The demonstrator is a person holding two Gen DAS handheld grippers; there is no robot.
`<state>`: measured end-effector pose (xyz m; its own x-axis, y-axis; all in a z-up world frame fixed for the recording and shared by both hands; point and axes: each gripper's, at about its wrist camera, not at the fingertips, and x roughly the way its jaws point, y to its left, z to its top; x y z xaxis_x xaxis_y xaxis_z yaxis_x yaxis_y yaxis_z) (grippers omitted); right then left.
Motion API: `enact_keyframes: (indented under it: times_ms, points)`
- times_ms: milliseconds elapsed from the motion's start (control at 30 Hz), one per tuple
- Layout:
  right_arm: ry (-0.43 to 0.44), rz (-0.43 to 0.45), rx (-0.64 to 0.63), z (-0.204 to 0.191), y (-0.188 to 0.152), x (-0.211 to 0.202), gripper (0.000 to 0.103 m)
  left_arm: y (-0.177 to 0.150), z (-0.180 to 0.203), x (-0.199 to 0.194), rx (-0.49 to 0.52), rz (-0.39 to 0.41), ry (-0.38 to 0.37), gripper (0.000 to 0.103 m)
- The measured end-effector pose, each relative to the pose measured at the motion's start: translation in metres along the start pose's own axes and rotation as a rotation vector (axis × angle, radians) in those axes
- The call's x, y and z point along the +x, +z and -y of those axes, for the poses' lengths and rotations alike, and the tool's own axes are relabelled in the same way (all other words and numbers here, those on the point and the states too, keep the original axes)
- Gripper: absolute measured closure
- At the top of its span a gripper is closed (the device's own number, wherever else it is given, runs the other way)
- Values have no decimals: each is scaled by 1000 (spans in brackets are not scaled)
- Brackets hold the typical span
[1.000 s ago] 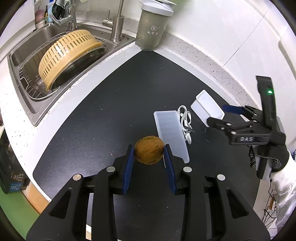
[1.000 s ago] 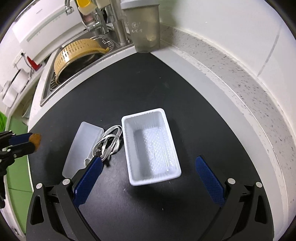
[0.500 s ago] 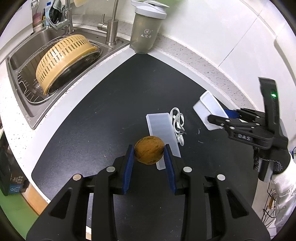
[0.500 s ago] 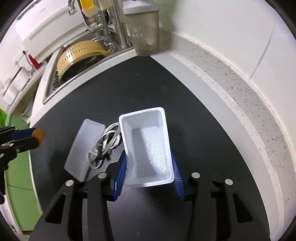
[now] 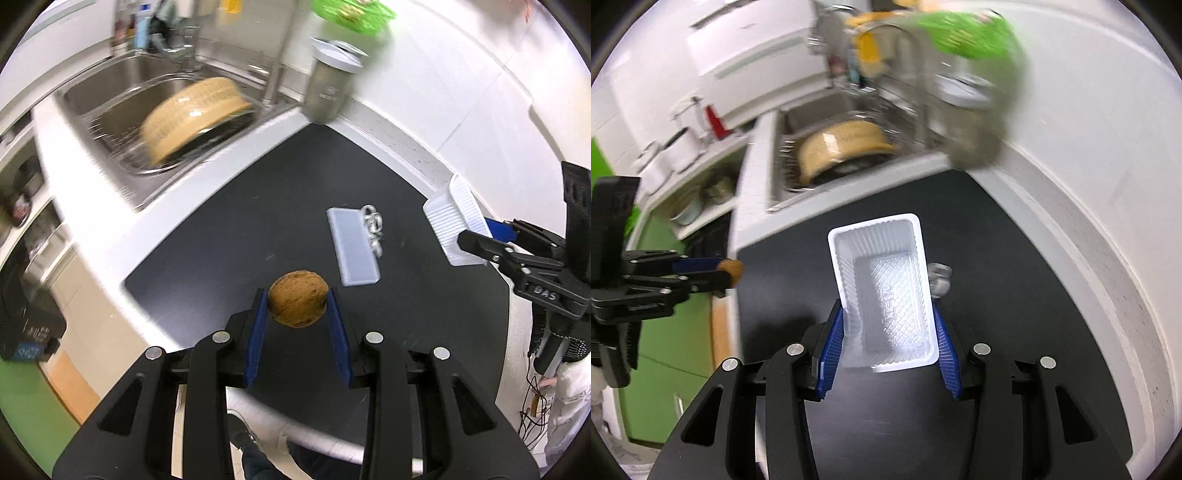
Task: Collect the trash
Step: 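Carry ball and white tray over the pink bin and open both tools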
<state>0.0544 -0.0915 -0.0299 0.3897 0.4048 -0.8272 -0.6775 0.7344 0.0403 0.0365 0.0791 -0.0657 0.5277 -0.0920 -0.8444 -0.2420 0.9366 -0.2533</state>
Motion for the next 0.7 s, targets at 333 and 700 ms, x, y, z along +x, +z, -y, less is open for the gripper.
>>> enact_keyframes:
  times_ms: [333, 700]
  points:
    - [219, -24, -216, -159, 21, 38, 58, -83, -110, -84, -220, 66, 130, 70]
    - [368, -191, -435, -331, 4, 155, 58, -194, -246, -98, -504, 61, 235, 70]
